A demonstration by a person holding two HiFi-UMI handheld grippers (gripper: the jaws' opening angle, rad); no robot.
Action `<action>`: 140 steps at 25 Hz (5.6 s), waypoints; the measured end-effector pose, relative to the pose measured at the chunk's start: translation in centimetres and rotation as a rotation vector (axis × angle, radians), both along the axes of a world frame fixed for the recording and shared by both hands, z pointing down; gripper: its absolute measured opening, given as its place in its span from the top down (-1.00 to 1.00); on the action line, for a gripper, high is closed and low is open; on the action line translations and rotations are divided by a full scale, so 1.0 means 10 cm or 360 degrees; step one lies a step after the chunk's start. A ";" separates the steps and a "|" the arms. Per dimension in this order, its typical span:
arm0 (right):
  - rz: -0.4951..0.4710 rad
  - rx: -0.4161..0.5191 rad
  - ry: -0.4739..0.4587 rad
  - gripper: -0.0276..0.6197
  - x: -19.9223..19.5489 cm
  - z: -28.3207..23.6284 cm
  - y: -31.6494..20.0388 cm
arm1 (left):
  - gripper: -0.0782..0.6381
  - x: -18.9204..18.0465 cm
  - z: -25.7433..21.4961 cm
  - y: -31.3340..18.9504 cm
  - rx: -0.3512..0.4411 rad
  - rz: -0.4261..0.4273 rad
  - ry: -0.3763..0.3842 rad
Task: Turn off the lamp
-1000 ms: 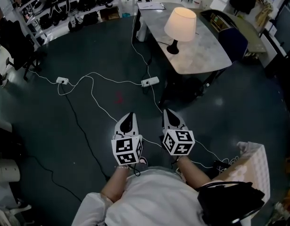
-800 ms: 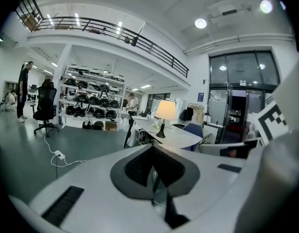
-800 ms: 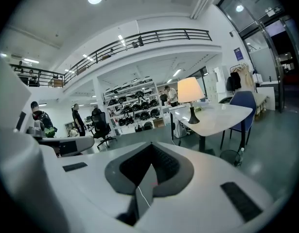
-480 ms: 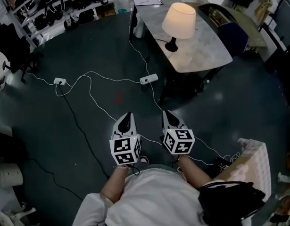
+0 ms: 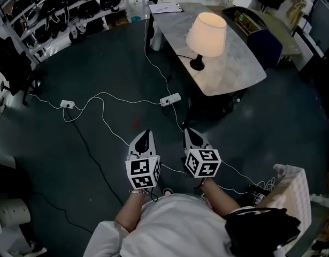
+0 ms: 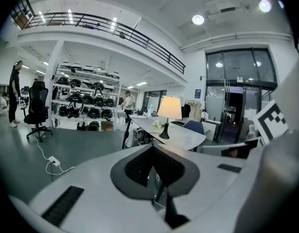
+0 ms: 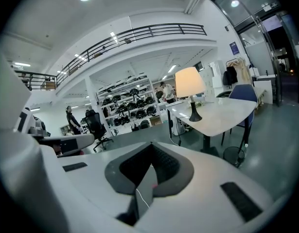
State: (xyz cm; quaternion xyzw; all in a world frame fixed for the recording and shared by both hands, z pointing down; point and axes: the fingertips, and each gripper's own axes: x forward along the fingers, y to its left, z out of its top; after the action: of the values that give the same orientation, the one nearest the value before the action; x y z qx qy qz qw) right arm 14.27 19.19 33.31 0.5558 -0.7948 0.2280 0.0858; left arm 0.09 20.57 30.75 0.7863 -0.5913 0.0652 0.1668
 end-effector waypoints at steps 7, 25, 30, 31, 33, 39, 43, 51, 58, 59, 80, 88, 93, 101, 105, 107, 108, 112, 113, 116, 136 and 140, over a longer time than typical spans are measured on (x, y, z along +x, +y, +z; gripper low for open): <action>0.0037 -0.0035 0.0025 0.92 -0.26 -0.04 -0.51 | 0.77 -0.23 0.00 -0.60 -0.0045 0.0054 0.0030; 0.0257 -0.0073 0.0115 0.92 -0.67 -0.04 -1.75 | 0.77 -0.68 0.08 -2.08 -0.0083 0.0242 0.0094; 0.0296 -0.0082 0.0129 0.92 -0.75 0.02 -1.95 | 0.77 -0.81 0.19 -2.35 -0.0107 0.0275 0.0096; 0.0305 -0.0088 0.0130 0.92 -0.76 0.03 -1.97 | 0.77 -0.84 0.22 -2.39 -0.0118 0.0278 0.0098; 0.0323 -0.0100 0.0136 0.92 -0.75 0.05 -2.01 | 0.77 -0.87 0.25 -2.46 -0.0134 0.0281 0.0107; 0.0353 -0.0139 0.0141 0.92 -0.70 0.14 -2.08 | 0.77 -0.90 0.34 -2.53 -0.0166 0.0279 0.0106; 0.0335 -0.0137 0.0137 0.92 -0.73 0.14 -2.16 | 0.77 -0.94 0.38 -2.55 -0.0185 0.0259 0.0102; 0.0307 -0.0120 0.0134 0.92 -0.74 0.19 -2.50 | 0.77 -1.00 0.42 -2.80 -0.0194 0.0198 0.0047; 0.0311 -0.0139 0.0140 0.92 -0.65 0.28 -2.91 | 0.77 -0.92 0.50 -3.18 -0.0229 0.0182 0.0037; 0.0313 -0.0150 0.0138 0.92 -0.63 0.31 -2.98 | 0.77 -0.89 0.53 -3.24 -0.0238 0.0183 0.0033; 0.0072 -0.0306 0.0098 0.92 -0.46 0.59 -4.07 | 0.77 -0.35 0.62 -4.40 -0.0311 0.0170 -0.0060; 0.0082 -0.0390 0.0129 0.92 -0.51 0.87 -4.28 | 0.77 -0.38 0.88 -4.54 -0.0379 0.0201 -0.0006; 0.0189 -0.0396 0.0156 0.92 -0.54 0.98 -4.42 | 0.77 -0.39 1.10 -4.71 -0.0435 0.0333 0.0023; 0.0346 -0.0519 0.0088 0.92 -0.50 1.53 -4.60 | 0.77 -0.49 1.63 -4.92 -0.0522 0.0405 0.0045; 0.0375 -0.0547 0.0094 0.92 -0.38 1.85 -4.71 | 0.77 -0.41 2.03 -4.89 -0.0586 0.0469 0.0053; 0.0376 -0.0557 0.0120 0.92 -0.33 2.06 -4.77 | 0.77 -0.37 2.22 -4.91 -0.0602 0.0494 0.0055; 0.0381 -0.0565 0.0133 0.92 -0.31 2.17 -4.79 | 0.77 -0.35 2.34 -4.92 -0.0613 0.0503 0.0060; 0.0415 -0.0610 0.0164 0.92 -0.26 2.60 -4.79 | 0.77 -0.30 2.76 -4.96 -0.0655 0.0536 0.0087; 0.0418 -0.0617 0.0168 0.92 -0.25 2.70 -4.79 | 0.77 -0.28 2.85 -4.98 -0.0656 0.0547 0.0084; 0.0420 -0.0634 0.0176 0.92 -0.23 3.00 -4.79 | 0.77 -0.24 3.11 -5.04 -0.0653 0.0572 0.0074; 0.0390 -0.0469 0.0212 0.91 -0.04 4.04 -5.13 | 0.77 -0.01 4.40 -5.06 -0.0688 0.0696 -0.0032; 0.0348 -0.0422 0.0229 0.75 -0.02 3.98 -5.24 | 0.77 0.03 4.43 -5.06 -0.0695 0.0716 -0.0038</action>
State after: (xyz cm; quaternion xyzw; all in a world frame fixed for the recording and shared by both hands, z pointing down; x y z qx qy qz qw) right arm 14.09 -33.25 73.14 0.6376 -0.6844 0.2983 0.1898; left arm 0.40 -30.04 75.00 0.8423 -0.3762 0.2351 0.3062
